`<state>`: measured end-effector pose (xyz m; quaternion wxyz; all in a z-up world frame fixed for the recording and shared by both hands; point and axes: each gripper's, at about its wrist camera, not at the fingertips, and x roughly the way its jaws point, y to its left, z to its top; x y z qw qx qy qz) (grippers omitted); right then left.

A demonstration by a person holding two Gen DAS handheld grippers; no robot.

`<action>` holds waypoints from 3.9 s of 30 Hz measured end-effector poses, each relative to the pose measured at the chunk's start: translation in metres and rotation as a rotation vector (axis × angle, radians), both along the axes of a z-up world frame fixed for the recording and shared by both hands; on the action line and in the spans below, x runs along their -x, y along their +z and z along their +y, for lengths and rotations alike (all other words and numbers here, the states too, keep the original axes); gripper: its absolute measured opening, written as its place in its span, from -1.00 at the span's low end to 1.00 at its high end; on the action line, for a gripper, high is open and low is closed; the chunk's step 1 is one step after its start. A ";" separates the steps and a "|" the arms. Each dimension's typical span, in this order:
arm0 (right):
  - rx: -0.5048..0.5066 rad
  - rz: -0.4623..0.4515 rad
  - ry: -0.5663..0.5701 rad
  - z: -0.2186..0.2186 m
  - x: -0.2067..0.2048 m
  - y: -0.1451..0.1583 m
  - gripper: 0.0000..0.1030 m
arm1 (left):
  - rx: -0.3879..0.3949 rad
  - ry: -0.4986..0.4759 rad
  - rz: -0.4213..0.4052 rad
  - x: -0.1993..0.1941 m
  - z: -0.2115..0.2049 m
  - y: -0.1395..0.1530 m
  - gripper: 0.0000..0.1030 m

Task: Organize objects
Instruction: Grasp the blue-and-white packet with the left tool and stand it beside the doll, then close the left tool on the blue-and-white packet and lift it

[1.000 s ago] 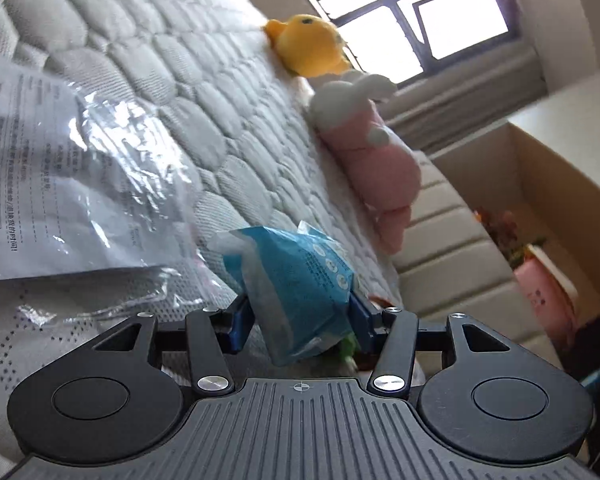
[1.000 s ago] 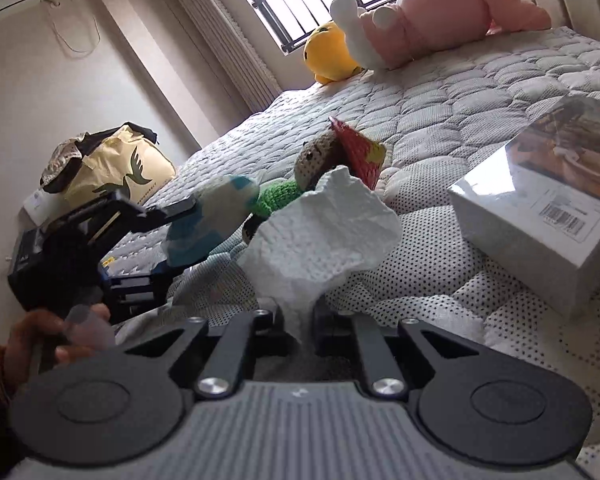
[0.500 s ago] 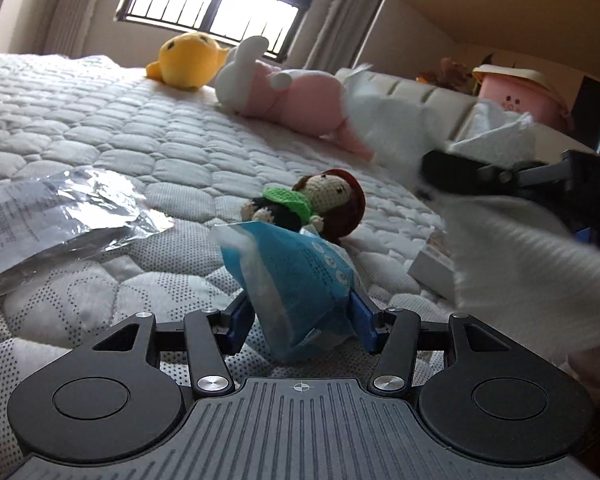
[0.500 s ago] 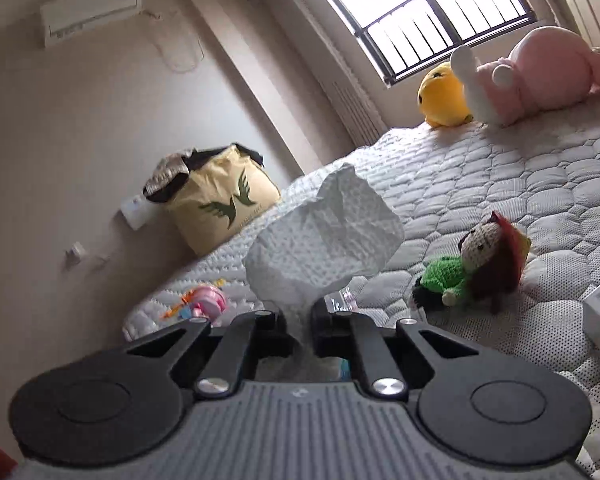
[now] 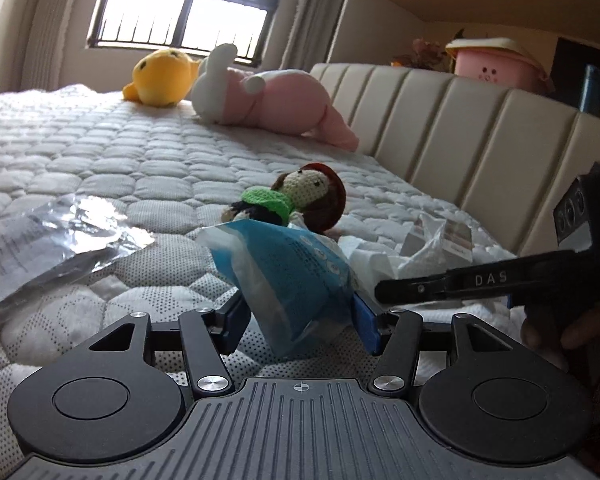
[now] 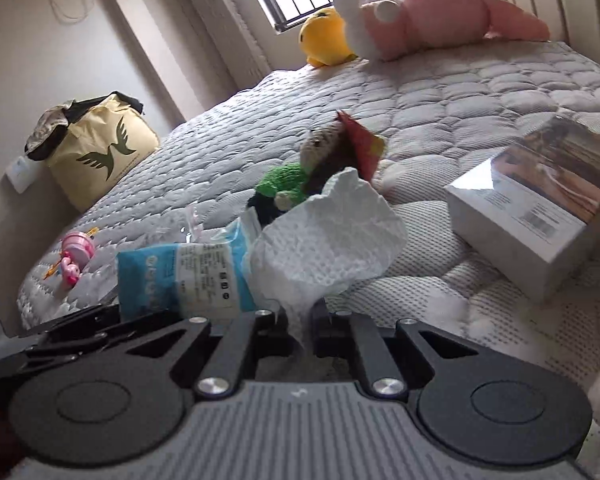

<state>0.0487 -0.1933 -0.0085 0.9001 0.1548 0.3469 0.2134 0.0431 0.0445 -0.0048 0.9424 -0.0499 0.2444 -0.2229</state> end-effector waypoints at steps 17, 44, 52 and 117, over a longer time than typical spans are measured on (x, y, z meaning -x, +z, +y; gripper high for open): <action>-0.077 -0.113 0.264 0.047 0.001 0.044 -0.81 | -0.136 -0.057 -0.081 -0.001 -0.024 0.009 0.44; -0.177 -0.229 0.138 -0.012 0.018 0.067 -0.80 | -0.178 -0.163 -0.165 -0.023 -0.061 0.021 0.79; -0.016 -0.140 0.070 0.000 -0.011 0.048 -0.78 | -0.254 -0.194 -0.205 -0.042 -0.097 0.007 0.77; -0.184 -0.158 -0.251 -0.131 0.065 0.020 -0.73 | -0.347 -0.439 -0.351 0.010 -0.157 -0.021 0.43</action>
